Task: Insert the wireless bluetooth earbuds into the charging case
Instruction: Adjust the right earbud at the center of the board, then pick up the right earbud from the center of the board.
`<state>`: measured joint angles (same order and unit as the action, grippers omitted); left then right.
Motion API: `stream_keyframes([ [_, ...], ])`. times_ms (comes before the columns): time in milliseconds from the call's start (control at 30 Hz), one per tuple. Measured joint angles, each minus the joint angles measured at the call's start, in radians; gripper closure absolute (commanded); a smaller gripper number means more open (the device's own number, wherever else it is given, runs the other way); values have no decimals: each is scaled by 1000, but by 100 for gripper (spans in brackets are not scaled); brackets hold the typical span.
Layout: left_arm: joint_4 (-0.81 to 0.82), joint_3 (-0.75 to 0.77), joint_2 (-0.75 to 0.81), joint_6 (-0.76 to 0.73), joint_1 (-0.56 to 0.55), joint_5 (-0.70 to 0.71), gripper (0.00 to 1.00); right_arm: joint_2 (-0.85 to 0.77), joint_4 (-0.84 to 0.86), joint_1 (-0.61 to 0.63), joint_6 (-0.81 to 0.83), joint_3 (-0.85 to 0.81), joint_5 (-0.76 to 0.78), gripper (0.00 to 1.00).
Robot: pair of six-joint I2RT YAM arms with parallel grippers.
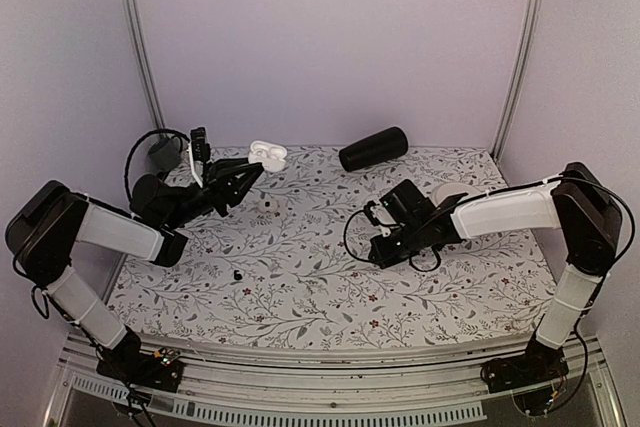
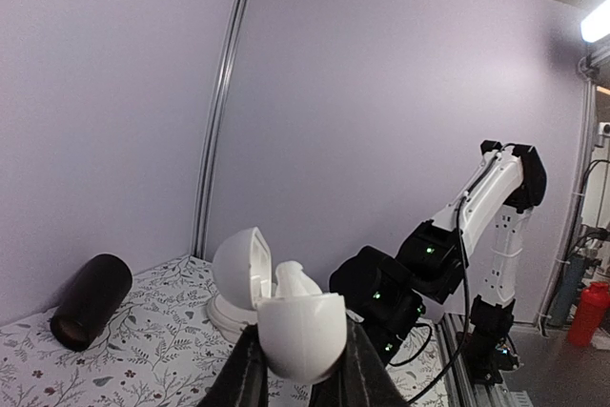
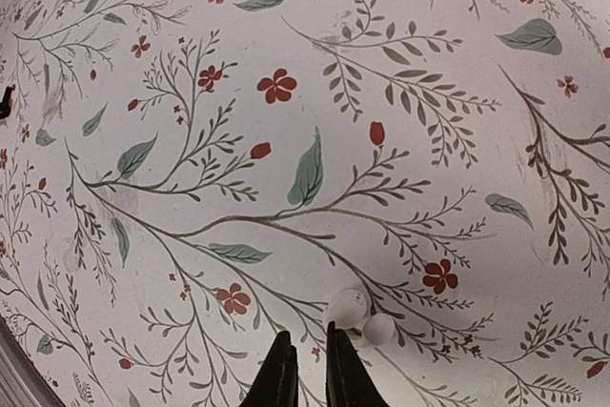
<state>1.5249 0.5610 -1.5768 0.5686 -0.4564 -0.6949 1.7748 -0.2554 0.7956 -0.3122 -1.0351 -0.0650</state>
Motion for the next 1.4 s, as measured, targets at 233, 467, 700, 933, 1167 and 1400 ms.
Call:
stream_keyframes([
  [233,0,0,19,-9,0,0,100,14,-13,0,54,-25,0,87],
  [467,0,0,23,-17,-1,0,100,27,-35,0,66,-39,-6,84],
  [700,0,0,23,-18,-1,0,100,40,-37,0,71,-40,-19,83],
  [933,0,0,23,-19,-1,0,100,53,-45,-2,82,-40,-18,83],
  [1167,0,0,23,-18,-1,-1,100,62,-49,-13,95,-53,-18,83],
  [1400,0,0,23,-19,-1,-1,100,71,-55,-18,105,-56,-18,83],
])
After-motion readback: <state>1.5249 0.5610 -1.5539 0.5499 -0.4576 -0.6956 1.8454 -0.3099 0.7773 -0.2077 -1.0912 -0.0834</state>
